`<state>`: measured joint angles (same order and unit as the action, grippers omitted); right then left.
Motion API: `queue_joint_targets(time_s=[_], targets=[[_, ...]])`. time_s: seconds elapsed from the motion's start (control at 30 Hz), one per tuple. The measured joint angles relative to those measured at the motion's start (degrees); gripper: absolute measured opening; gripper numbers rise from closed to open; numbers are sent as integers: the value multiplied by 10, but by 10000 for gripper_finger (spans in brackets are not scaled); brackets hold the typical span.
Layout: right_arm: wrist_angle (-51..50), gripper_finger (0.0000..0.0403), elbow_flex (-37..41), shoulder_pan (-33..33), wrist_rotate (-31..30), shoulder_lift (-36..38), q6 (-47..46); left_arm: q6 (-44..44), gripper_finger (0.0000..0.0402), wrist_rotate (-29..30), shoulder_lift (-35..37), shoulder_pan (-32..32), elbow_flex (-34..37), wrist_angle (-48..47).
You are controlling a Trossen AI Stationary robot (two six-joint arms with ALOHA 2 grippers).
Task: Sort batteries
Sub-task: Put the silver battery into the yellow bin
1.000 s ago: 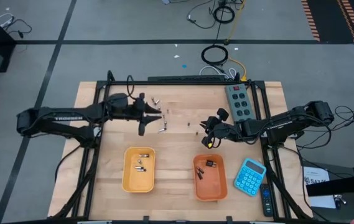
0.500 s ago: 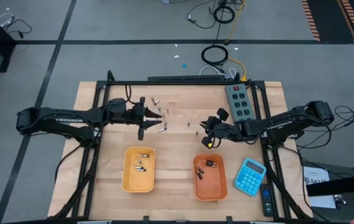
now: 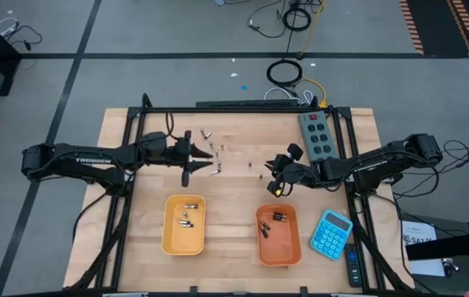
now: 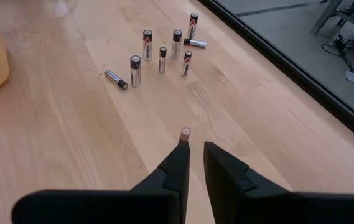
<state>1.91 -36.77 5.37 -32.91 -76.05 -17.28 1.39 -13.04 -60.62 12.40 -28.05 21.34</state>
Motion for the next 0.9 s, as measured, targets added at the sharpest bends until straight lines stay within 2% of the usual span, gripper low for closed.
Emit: queue_joint_targets(time_s=[0.27,0.57,0.9], targets=[[0,38,0,0,0,0,0,9,111,-2,0,0,0,92],[0,38,0,0,0,0,0,55,111,-2,0,0,0,101],[0,38,0,0,0,0,0,96,111,1,0,0,0,159]])
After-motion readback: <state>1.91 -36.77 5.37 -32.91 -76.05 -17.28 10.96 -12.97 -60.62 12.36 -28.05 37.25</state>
